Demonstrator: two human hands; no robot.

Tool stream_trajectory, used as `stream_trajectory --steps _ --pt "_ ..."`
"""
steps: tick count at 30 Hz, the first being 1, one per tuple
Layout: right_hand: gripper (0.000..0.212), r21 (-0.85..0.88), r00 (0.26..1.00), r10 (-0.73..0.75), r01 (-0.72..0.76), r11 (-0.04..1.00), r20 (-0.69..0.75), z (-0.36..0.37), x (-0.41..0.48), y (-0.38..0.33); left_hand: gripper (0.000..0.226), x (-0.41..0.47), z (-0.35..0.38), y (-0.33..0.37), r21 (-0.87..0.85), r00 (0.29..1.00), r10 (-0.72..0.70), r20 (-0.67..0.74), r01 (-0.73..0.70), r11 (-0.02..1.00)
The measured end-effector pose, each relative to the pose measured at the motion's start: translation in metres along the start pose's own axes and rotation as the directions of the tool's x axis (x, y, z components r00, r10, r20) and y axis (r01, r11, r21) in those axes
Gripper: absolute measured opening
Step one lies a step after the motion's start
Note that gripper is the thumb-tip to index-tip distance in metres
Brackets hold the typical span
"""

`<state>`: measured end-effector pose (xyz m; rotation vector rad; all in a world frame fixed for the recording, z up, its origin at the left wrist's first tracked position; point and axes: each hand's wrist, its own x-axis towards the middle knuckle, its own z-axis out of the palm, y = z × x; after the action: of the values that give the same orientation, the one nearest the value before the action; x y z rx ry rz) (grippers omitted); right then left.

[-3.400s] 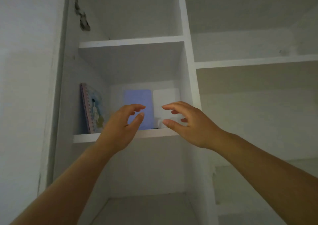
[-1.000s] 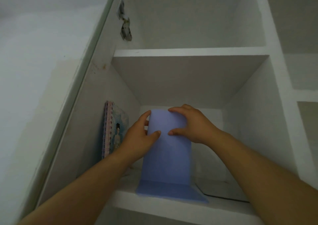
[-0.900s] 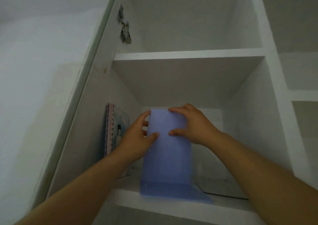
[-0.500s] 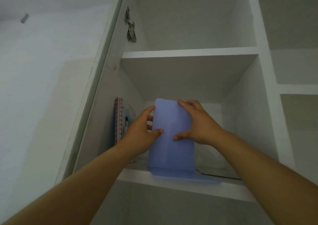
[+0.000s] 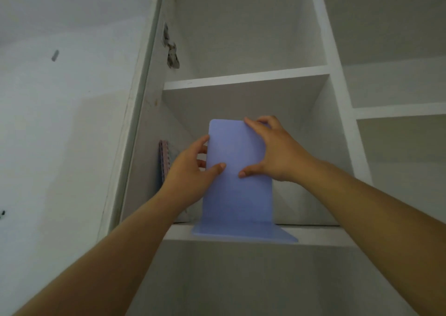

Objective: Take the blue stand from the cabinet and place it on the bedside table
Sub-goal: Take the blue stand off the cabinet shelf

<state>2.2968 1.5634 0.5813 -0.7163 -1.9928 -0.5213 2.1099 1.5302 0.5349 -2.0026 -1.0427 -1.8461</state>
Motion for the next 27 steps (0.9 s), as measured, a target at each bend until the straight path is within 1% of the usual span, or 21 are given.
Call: stream_trajectory --steps 5,9,12,16,19,24,27 --pt "0.116 -0.022 0.991 -0.078 0.076 0.997 -0.105 -0.027 -0.030 -0.016 0.064 -0.027 -0.004 0.031 -0.053 0.998 0.025 -0.056 -0.028 0.998" --pt "0.116 0.020 0.988 -0.096 0.099 0.995 -0.119 -0.045 -0.061 -0.029 0.061 -0.059 -0.011 0.061 -0.031 0.996 0.032 -0.084 -0.035 0.999" --pt "0.115 0.091 0.991 -0.085 0.094 0.991 -0.099 -0.048 -0.101 -0.034 0.060 -0.097 -0.013 0.076 -0.033 0.999 -0.001 -0.048 -0.001 0.999" --pt "0.115 0.199 0.995 -0.102 0.104 0.975 -0.021 -0.035 -0.169 -0.039 0.062 -0.171 -0.004 0.090 -0.039 0.993 -0.111 -0.044 0.109 0.993" --pt "0.114 0.282 0.989 -0.132 0.108 0.953 0.067 -0.028 -0.225 -0.042 0.063 -0.234 0.008 0.105 -0.032 0.971 -0.231 -0.054 0.230 0.973" --pt "0.113 0.424 0.957 -0.215 0.116 0.898 0.193 -0.019 -0.316 -0.052 0.063 -0.345 0.025 0.147 -0.012 0.891 -0.441 -0.112 0.442 0.897" --pt "0.112 0.531 0.930 -0.279 0.114 0.839 0.241 -0.012 -0.368 -0.071 0.065 -0.410 0.023 0.179 0.087 0.839 -0.513 -0.184 0.533 0.841"
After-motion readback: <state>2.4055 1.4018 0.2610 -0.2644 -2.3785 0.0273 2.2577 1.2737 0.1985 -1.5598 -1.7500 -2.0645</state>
